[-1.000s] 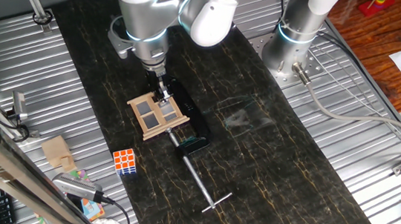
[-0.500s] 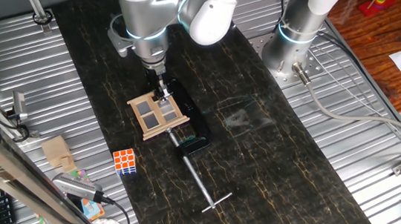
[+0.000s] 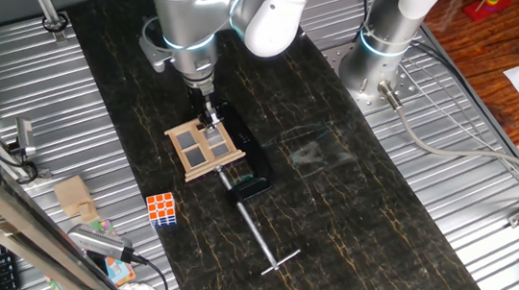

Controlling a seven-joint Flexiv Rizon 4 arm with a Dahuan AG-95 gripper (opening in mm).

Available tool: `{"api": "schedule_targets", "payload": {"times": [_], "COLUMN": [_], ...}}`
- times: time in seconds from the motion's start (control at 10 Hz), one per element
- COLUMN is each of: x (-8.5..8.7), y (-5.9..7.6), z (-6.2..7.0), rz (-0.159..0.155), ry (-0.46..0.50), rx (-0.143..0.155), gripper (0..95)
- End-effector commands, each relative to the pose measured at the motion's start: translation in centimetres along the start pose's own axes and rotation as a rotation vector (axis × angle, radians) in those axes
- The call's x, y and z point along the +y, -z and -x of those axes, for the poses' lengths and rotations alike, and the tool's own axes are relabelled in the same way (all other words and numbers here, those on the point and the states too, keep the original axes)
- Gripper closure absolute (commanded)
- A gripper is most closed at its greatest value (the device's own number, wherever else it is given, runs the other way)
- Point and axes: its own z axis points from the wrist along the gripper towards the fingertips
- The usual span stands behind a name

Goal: Close a sliding window

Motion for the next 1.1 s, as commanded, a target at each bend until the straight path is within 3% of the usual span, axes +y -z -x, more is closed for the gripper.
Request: {"api": "schedule_targets", "payload": {"times": [0.1,1.1], "x": [-0.13,-0.94], "y": [0.00,0.00], "z": [-0.07,-0.39], "rz": [0.000,0.003], "ry": [0.002,0.017], "rx": [0.001,0.003], "gripper": [95.0,95.0]}}
